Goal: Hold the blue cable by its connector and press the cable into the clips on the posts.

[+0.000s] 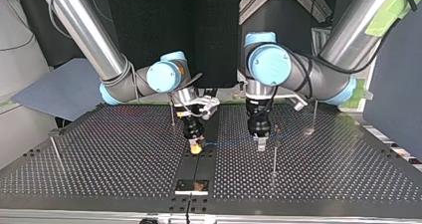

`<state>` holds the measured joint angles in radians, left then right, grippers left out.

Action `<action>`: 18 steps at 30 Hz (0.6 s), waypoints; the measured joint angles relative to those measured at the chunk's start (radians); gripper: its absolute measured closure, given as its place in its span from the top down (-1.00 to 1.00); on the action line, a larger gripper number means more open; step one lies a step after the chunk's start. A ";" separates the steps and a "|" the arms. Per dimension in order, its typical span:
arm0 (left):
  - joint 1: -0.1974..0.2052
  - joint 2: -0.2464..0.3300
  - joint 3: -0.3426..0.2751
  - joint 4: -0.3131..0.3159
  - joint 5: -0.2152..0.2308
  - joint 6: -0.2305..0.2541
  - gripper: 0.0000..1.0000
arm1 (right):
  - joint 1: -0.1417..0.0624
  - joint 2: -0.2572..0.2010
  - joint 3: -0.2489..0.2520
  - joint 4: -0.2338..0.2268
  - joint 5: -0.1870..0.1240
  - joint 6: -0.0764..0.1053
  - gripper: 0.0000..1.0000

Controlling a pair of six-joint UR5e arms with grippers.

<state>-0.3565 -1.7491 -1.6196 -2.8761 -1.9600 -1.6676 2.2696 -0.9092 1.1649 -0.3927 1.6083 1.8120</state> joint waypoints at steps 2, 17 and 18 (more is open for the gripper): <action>0.002 -0.002 0.007 0.003 0.004 0.000 1.00 | 0.000 0.000 0.000 0.000 0.000 0.000 -1.00; 0.008 -0.073 0.053 -0.016 0.015 0.016 1.00 | 0.000 0.000 0.000 0.000 -0.001 0.000 -1.00; 0.009 -0.074 0.060 -0.015 0.009 0.016 1.00 | 0.000 0.000 0.000 0.000 -0.001 -0.001 -1.00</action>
<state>-0.3470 -1.8229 -1.5599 -2.8915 -1.9506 -1.6512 2.2696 -0.9091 1.1651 -0.3926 1.6078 1.8113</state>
